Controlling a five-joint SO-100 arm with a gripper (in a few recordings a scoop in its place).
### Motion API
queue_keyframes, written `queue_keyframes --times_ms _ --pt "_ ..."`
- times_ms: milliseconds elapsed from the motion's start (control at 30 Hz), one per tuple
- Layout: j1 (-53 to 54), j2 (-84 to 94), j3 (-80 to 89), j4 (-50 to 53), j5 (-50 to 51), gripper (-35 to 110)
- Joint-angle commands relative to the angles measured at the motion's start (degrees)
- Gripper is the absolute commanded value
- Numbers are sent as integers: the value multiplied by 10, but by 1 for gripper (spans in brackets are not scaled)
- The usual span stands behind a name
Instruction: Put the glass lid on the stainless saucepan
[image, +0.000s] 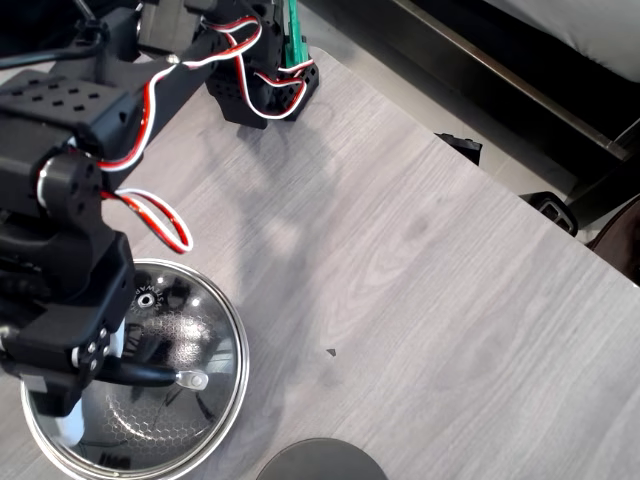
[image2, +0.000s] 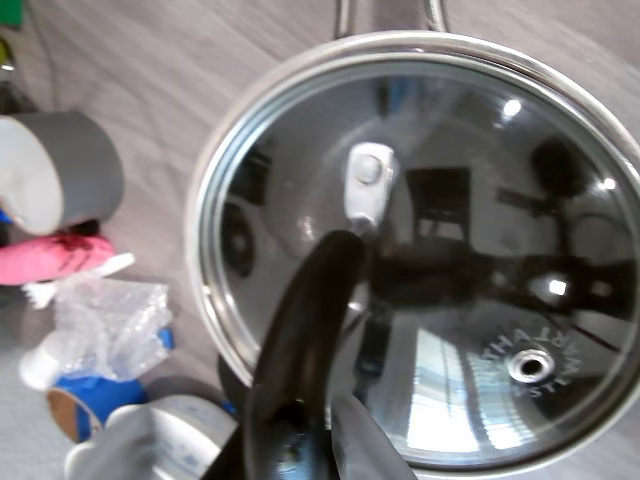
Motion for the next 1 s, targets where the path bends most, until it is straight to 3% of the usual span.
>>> queue_keyframes --times_ms 0,633,967 --pt "-3 4 -31 13 -2 0" --pt "-4 -19 -79 22 -4 0" --pt "11 -20 -75 46 -5 21"
